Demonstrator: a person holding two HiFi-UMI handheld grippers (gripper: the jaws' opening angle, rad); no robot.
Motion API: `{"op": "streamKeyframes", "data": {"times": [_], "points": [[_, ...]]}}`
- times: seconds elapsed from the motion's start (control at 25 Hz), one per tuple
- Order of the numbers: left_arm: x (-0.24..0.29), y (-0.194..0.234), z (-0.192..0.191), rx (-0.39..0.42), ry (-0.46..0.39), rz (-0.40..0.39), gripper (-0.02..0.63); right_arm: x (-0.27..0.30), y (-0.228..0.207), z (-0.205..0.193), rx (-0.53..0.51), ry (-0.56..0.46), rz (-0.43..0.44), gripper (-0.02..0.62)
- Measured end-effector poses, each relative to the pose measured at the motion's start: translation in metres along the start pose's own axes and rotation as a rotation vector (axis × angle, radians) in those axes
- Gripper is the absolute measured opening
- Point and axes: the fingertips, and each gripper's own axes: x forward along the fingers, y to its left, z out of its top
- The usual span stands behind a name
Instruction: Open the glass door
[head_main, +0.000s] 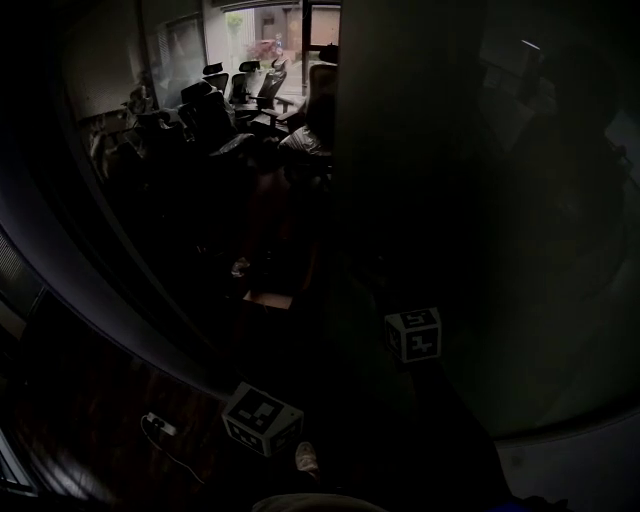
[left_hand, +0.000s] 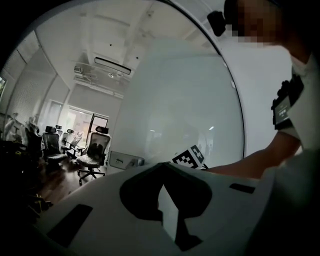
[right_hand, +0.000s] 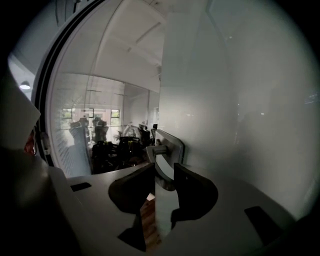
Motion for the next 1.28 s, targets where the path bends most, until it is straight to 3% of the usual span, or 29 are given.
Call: {"op": "streamKeyframes", "data": {"times": [0.24, 0.4, 0.64, 1.28], "points": [[0.03, 0.01, -0.003, 0.01, 0.036, -0.054, -0.002, 0.005, -0.034, 0.013, 0.001, -0.043, -0.091, 0.114], [0.044, 0.009, 0.013, 0.01, 0.017, -0.075, -0.002, -0.011, -0.047, 0.023, -0.026, -0.058, -0.122, 0.114], [0.046, 0.006, 0.025, 0.002, -0.015, -0.048, -0.002, -0.035, -0.07, 0.019, 0.001, -0.053, -0.143, 0.112], [0.048, -0.006, 0.027, 0.0, -0.031, 0.004, -0.002, -0.101, -0.058, 0.041, 0.053, -0.198, -0.072, 0.112]]}}
